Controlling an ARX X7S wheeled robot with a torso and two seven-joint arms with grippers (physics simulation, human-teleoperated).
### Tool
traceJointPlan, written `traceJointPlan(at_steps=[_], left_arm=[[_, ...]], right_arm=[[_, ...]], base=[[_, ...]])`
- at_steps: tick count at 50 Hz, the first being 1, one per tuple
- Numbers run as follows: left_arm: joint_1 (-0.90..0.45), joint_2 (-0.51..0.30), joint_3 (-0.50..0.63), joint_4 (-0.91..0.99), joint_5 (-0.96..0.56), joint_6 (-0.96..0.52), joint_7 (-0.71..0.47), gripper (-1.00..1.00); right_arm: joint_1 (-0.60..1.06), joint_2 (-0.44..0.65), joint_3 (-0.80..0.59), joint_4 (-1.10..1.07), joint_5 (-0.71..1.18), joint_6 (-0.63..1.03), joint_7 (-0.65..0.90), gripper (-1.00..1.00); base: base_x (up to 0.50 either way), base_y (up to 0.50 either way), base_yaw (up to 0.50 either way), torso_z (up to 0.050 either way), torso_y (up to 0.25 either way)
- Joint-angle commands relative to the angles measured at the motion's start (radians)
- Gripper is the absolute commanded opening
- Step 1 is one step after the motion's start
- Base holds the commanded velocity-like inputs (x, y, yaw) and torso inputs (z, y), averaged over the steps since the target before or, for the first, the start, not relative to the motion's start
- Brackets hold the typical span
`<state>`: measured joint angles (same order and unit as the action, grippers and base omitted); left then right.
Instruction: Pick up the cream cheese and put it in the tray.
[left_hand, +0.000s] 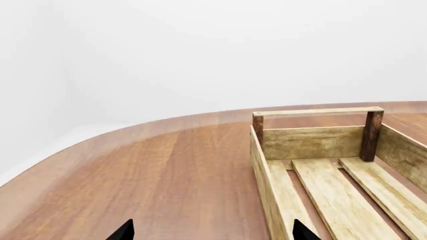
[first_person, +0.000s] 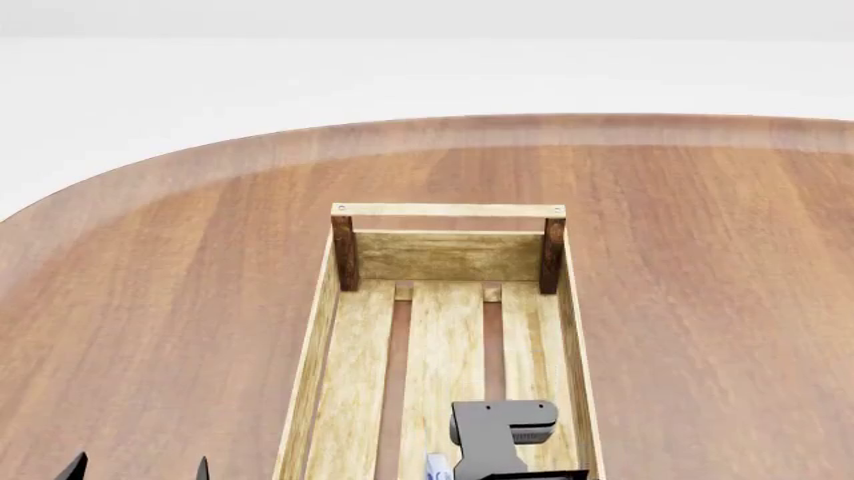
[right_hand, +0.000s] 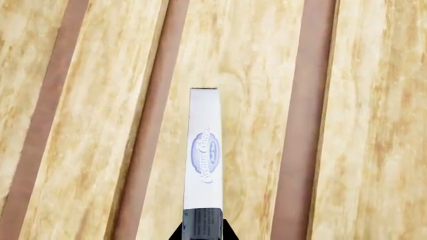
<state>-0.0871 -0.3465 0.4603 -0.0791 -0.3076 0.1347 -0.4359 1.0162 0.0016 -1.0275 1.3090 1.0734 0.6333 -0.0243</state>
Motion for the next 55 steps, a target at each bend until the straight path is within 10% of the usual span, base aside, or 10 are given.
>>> traceJointPlan(at_steps=[1,26,27,55], left_arm=[[-0.003,0.001,0.002,-0.007,0.000,0.004,0.000,1.00],[-0.005,-0.002,0.006,-0.006,-0.004,0.003,-0.002,1.00],[-0.003,-0.003,0.006,-0.003,-0.004,0.002,-0.003,1.00],[-0.001,-0.008,0.011,0.003,-0.005,0.002,-0.008,1.00]], right_arm=[[-0.009,-0.001,0.062,0.000,-0.057,0.018,-0.014,-1.00],[-0.019,-0.002,0.135,0.000,-0.126,0.037,-0.029,-1.00],[-0.019,-0.002,0.135,0.000,-0.126,0.037,-0.029,1.00],[-0.003,-0.002,-0.006,0.000,0.002,0.007,-0.011,1.00]], base=[[0.00,0.00,0.00,0.000,0.000],[0.00,0.00,0.00,0.000,0.000],[0.00,0.00,0.00,0.000,0.000],[0.00,0.00,0.00,0.000,0.000]])
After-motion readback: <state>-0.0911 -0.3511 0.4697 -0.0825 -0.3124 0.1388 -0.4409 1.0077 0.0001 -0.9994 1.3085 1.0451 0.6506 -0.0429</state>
